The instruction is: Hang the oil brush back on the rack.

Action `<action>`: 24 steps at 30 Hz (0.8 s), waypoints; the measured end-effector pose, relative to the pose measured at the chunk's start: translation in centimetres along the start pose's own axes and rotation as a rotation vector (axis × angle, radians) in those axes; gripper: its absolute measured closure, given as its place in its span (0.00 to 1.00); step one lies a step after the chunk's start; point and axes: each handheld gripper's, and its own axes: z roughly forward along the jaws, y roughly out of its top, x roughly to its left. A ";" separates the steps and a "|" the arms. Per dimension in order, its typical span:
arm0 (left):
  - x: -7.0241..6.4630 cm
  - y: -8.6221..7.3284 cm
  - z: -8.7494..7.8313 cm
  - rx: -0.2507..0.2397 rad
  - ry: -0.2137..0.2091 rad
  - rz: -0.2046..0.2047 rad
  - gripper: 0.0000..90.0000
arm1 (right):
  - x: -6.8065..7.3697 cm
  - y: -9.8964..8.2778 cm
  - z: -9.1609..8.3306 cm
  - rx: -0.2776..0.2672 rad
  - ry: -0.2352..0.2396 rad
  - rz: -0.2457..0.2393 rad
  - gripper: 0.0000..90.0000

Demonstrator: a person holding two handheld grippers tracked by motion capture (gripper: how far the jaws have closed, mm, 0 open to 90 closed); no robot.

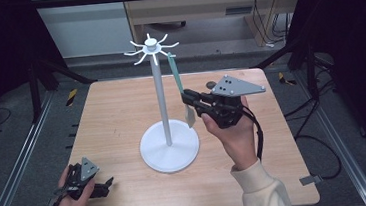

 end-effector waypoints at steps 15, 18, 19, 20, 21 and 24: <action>0.0 0.0 0.0 0.009 0.002 0.010 0.04 | -0.1 0.1 0.1 0.007 -0.001 -0.005 0.90; -0.1 0.0 0.0 0.002 0.000 0.004 0.04 | 0.1 0.0 0.2 0.016 -0.013 -0.017 0.88; -0.1 0.0 0.0 0.002 0.000 0.006 0.04 | 0.2 0.0 0.1 0.020 -0.022 -0.024 0.86; -0.1 0.0 0.0 0.002 0.001 0.005 0.04 | 0.2 -0.1 0.1 0.023 -0.028 -0.026 0.84; -0.1 0.0 0.0 0.002 0.001 0.004 0.04 | 0.2 -0.1 0.1 0.029 -0.037 -0.028 0.82; 0.0 0.0 0.0 0.002 0.001 0.004 0.04 | 0.1 -0.1 0.0 0.063 -0.089 -0.028 0.68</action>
